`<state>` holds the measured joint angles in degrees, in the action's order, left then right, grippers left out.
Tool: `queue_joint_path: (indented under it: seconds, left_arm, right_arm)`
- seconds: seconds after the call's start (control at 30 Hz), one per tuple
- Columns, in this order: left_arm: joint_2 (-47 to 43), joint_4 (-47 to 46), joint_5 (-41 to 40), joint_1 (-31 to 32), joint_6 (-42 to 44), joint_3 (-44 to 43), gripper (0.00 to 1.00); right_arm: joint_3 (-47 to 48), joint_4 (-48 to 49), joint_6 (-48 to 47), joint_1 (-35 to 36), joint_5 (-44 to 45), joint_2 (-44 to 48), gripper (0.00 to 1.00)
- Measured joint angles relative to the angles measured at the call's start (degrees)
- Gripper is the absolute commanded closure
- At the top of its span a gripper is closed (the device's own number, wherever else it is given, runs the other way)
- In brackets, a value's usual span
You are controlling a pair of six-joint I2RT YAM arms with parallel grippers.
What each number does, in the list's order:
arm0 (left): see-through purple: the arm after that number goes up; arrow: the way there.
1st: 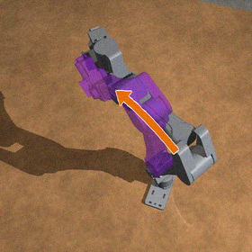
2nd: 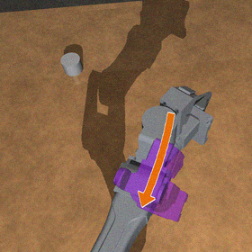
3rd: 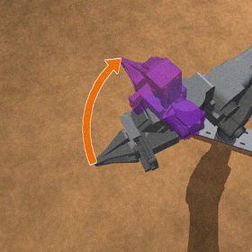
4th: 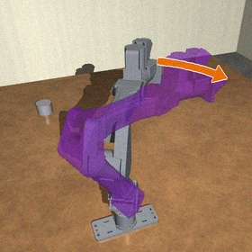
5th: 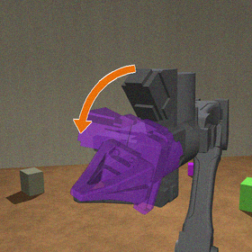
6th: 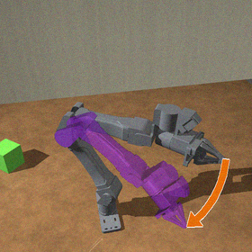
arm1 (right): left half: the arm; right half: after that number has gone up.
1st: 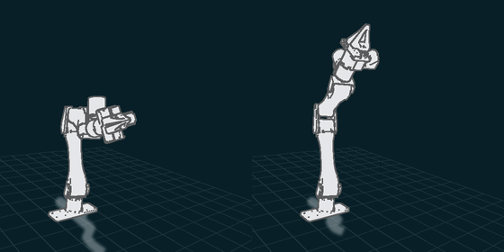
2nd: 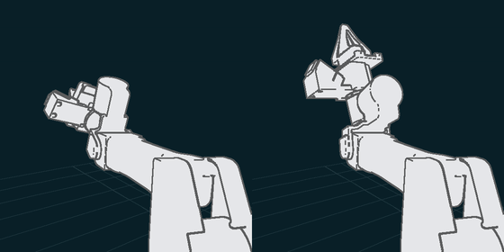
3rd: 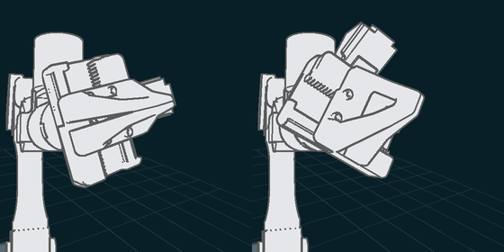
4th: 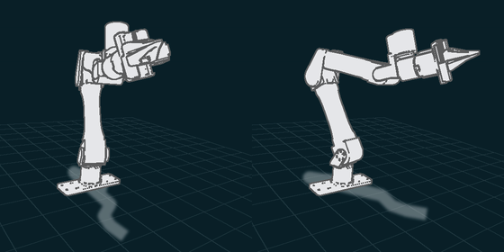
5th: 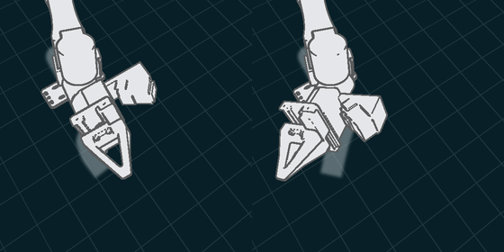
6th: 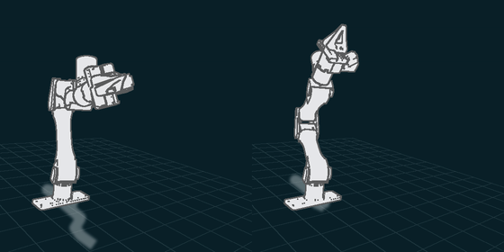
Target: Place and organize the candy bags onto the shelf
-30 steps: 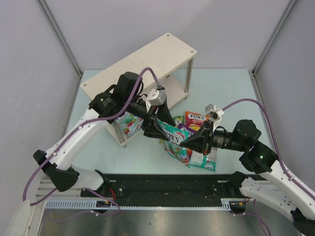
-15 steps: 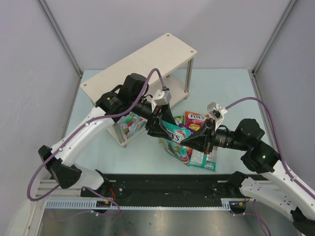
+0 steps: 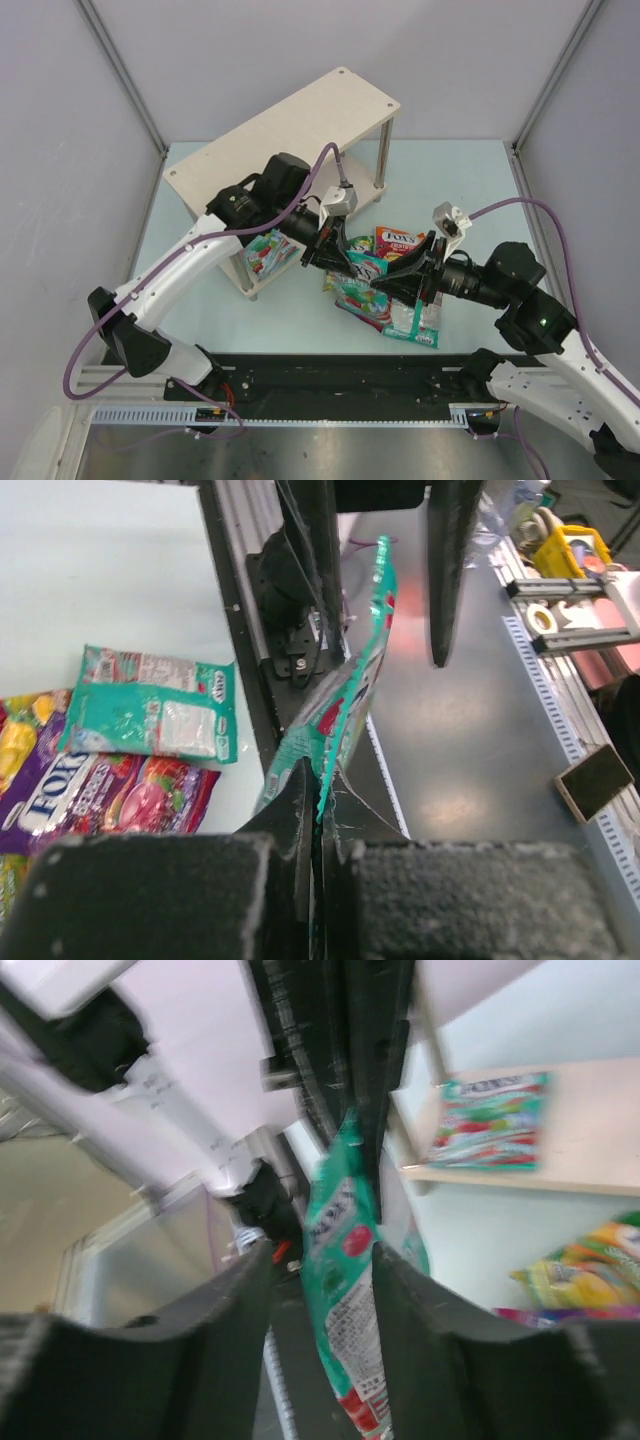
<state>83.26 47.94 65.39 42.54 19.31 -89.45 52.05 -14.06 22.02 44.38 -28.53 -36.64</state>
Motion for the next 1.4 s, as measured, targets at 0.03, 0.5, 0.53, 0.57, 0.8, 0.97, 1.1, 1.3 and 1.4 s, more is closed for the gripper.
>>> queue_joint_path:
  seconds: [0.03,0.5,0.53,0.57,0.8,0.97,1.1,1.3,1.4]
  left_arm:
    - [0.0,-0.24,-1.2,0.0,-0.5,0.0,1.0]
    - [0.76,-30.82,-17.97,-2.23,-37.09,5.18,1.0]
    - [0.98,-32.68,-18.75,-2.23,-39.78,5.27,1.0]
    - [1.18,-34.91,-19.52,-2.23,-42.91,5.25,1.0]
    - [1.73,-45.9,-23.02,-2.23,-60.35,5.07,1.0]
    - [1.81,-46.69,-26.82,-2.23,-65.68,4.37,1.0]
    - [1.51,-46.84,-31.45,-2.23,-67.87,4.92,1.0]
    - [-1.2,-49.64,-38.36,-2.25,-72.0,10.03,1.0]
    - [-2.34,-50.66,-41.05,-2.25,-73.68,11.63,1.0]
  right_arm:
    - [0.11,-0.52,0.22,-0.09,2.29,0.35,0.33]
    - [-8.26,-5.81,0.44,-0.37,41.79,16.87,0.03]
    - [-9.33,-5.09,0.42,-0.37,42.01,16.87,0.02]
    - [-10.88,-3.76,0.35,-0.37,42.1,16.9,0.02]
    - [-19.41,6.67,-0.61,-0.37,40.13,15.21,0.01]
    - [-20.0,14.86,-1.38,-0.83,38.38,11.78,0.01]
    - [-20.02,20.92,-1.42,-2.1,36.28,9.57,0.01]
    - [-20.15,27.56,0.04,-6.1,31.78,5.6,0.02]
    - [-20.24,30.4,1.68,-8.48,29.11,3.98,0.03]
